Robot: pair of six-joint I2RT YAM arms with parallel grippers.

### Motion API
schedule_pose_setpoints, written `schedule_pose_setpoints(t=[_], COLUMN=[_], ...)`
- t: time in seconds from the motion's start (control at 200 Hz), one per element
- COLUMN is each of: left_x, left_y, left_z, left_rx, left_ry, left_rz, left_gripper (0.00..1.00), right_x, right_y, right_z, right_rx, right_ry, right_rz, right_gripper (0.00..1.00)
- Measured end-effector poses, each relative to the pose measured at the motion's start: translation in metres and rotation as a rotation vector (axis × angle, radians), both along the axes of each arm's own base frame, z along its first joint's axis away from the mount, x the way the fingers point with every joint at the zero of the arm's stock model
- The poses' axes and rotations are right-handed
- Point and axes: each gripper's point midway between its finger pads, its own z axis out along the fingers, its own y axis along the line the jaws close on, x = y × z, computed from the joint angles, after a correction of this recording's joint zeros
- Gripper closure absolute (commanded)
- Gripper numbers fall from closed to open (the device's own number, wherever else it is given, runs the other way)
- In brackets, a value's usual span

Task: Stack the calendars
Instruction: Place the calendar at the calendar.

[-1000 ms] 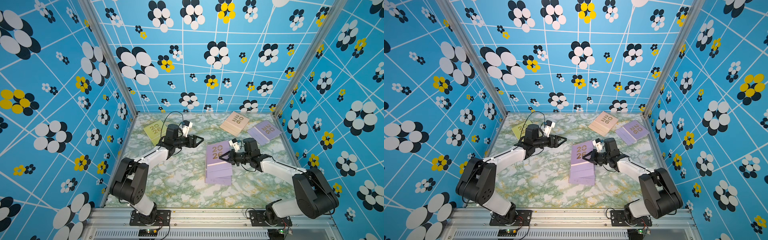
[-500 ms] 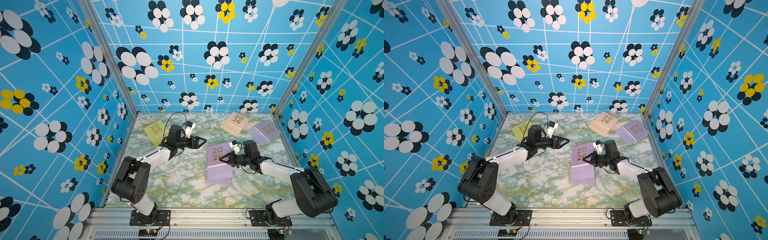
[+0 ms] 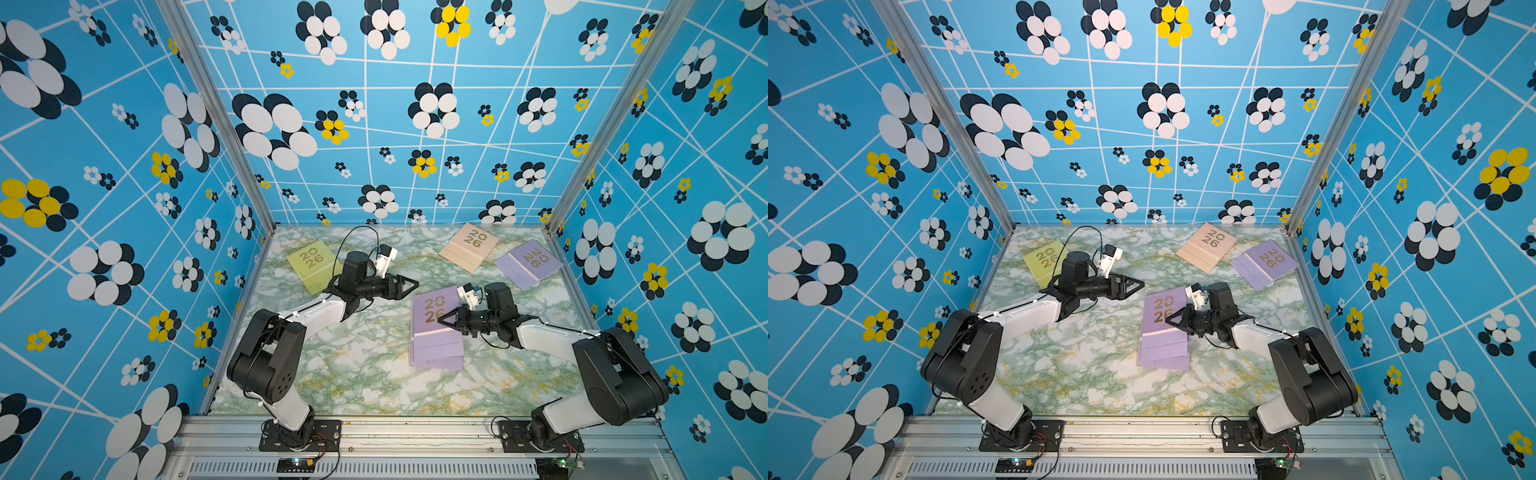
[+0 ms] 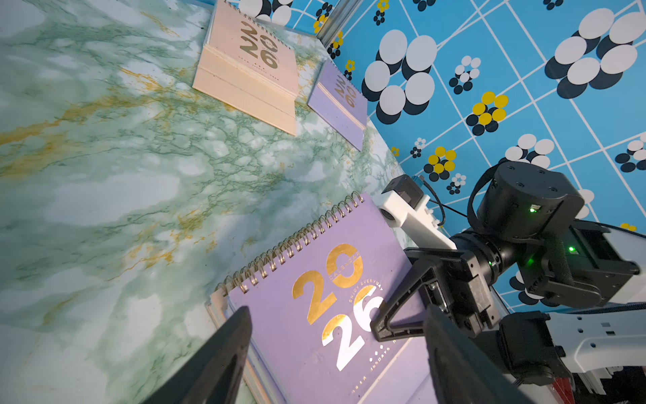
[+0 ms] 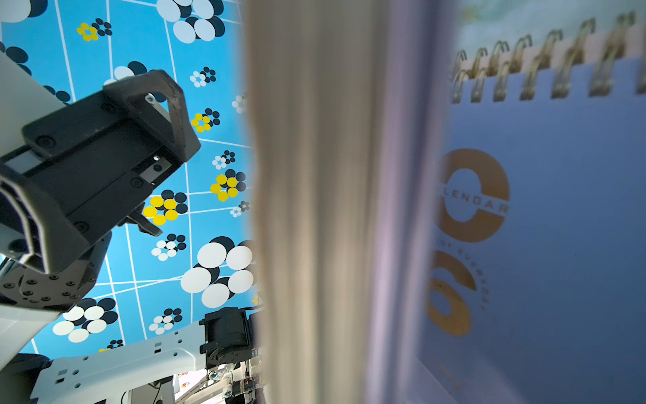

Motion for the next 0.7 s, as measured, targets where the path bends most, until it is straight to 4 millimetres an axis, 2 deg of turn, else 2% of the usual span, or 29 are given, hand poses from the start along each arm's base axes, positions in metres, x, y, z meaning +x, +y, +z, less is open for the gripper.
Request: schedule_pose_setpoints(t=[0.495, 0.7], left_x=[-0.010, -0.017], left_y=[-0.020, -0.030], left_z=[0.005, -0.002], left_rx=[-0.050, -0.057], left_ry=[-0.011, 0.007], left_rz=[-0.069, -0.103], left_gripper=[0.21, 0.21], right_x=[0.001, 0.001], right_y=[0.000, 0.000], right_z=[-0.005, -0.006], right_rx=[0.000, -0.002], right_ry=[0.004, 0.005], right_rz=[-0.005, -0.006], right_gripper=[1.00, 1.00])
